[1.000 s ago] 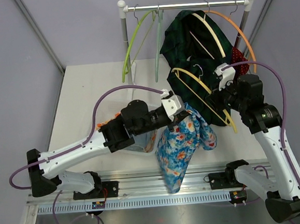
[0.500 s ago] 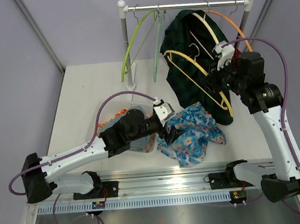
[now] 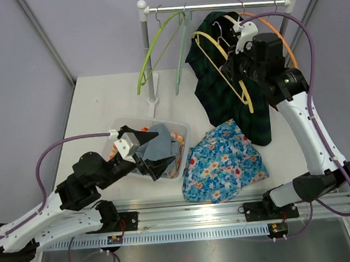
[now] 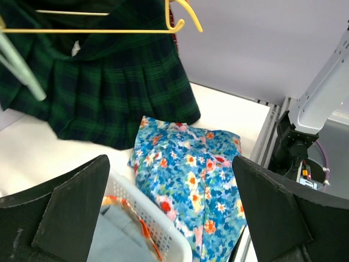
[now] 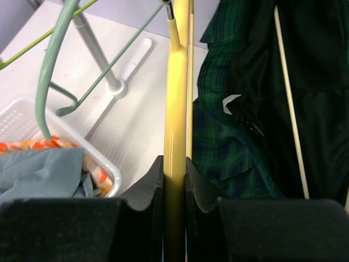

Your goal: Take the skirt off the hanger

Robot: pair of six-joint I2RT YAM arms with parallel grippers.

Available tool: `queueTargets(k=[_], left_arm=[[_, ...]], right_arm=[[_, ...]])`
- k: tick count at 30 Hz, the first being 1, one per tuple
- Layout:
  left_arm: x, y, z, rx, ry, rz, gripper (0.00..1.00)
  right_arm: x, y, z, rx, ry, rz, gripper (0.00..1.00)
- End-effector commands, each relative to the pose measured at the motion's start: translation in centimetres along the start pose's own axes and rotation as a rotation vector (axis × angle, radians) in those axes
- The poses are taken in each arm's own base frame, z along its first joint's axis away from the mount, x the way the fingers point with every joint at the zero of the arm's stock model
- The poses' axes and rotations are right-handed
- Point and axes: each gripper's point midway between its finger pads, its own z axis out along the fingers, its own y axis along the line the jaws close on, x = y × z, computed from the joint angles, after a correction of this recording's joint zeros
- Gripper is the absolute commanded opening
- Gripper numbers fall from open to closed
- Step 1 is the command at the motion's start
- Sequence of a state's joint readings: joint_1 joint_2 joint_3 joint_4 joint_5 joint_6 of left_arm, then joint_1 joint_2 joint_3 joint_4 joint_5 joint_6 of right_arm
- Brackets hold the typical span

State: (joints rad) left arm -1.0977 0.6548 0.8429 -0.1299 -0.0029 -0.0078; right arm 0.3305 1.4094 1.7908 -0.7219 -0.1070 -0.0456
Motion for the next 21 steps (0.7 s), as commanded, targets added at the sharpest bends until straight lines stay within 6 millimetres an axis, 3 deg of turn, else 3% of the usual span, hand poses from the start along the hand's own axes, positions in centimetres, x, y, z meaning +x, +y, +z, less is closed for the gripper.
queueTargets(k=[1, 5, 10, 21], left_arm=[[1.2, 1.5, -2.3, -0.097, 0.025, -0.041, 0.99], [1.3, 2.1, -3.8, -0.135, 0.018, -0.049, 0.99], [1.6, 2.3, -4.2, -0.143, 0.013, -0.052, 0.99], [3.0, 2.1, -3.9, -0.142, 0.011, -0.101, 0.99]], right_arm=[[-4.2, -1.6, 0.4, 0.148, -0.126, 0.020, 0.00], [-5.1, -2.1, 0.7, 0.190, -0.140, 0.027, 0.00], [-6.2, -2.1, 1.1, 0.197, -0.169, 0.022, 0.00], [-9.9, -0.9, 6.2, 0.162, -0.225, 0.058, 0.00]])
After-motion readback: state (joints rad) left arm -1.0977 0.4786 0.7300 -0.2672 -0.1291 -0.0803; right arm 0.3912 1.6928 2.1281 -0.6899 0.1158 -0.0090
